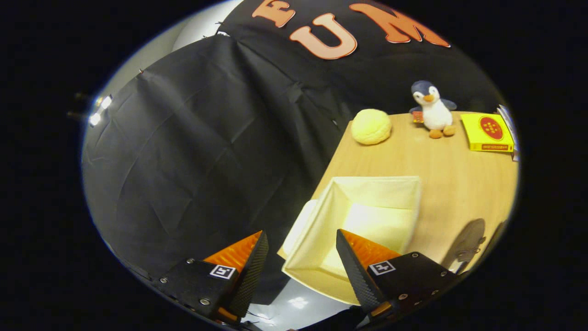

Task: Open the storage box then place both shoes into the box .Put the left shoe in first, then the right shoe, with the right side of both shoes facing outward in a uniform manner.

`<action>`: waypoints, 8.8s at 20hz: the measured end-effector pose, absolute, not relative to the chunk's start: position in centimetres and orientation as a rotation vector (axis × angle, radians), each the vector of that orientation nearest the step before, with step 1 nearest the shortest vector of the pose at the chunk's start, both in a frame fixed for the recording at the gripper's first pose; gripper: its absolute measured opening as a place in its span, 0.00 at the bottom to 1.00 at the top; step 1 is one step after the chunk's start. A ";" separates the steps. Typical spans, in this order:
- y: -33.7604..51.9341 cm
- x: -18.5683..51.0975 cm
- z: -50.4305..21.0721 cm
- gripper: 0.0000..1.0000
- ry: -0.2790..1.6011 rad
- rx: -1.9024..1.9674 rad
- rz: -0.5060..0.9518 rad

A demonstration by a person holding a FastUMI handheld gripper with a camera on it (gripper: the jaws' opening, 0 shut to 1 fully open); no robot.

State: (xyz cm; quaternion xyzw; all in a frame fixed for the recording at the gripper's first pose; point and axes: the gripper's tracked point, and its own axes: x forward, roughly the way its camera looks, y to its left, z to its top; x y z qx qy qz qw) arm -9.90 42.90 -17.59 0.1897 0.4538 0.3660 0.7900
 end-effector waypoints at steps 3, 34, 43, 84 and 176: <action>36.8 -9.8 -20.5 0.91 0.960 0.340 0.702; 15.7 -8.3 -45.5 0.50 1.131 0.010 0.205; 15.8 -7.8 -44.2 0.06 1.083 0.055 0.163; 47.4 -5.8 -35.6 0.07 1.315 0.216 0.212; 21.1 -6.6 -26.8 0.05 1.136 0.283 0.170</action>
